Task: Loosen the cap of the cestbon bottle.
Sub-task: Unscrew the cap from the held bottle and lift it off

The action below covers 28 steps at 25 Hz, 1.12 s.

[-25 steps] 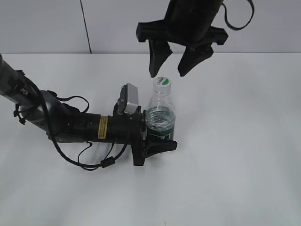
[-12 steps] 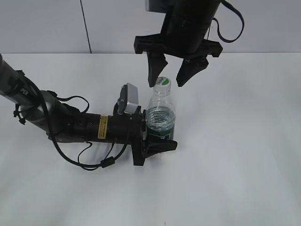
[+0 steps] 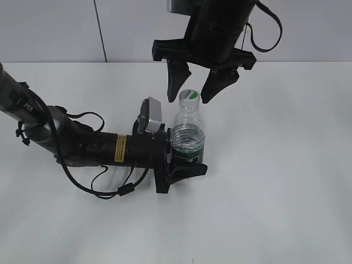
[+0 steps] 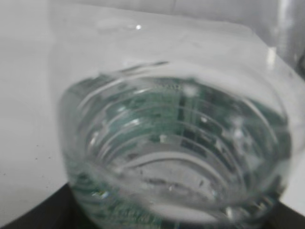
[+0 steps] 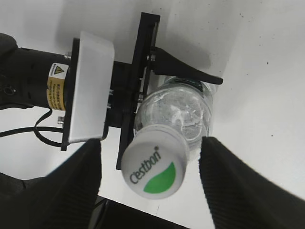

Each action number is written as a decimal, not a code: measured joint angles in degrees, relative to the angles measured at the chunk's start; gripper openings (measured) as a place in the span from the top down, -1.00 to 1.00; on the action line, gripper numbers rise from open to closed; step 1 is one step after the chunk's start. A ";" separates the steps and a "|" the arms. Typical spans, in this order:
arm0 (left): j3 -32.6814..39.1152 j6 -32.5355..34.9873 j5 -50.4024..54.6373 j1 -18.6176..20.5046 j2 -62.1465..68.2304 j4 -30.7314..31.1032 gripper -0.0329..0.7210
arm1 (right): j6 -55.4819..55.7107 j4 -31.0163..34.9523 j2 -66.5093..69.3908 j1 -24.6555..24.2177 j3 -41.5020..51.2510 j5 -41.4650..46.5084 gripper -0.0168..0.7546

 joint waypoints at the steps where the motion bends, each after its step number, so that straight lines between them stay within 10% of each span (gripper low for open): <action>1: 0.00 0.00 0.02 0.00 0.00 0.03 -0.21 | 0.00 0.00 0.00 0.00 0.00 0.00 -0.31; 28: 0.00 -0.07 0.18 -0.05 0.00 -0.45 -0.21 | -2.48 -3.23 0.00 0.64 0.00 0.00 0.18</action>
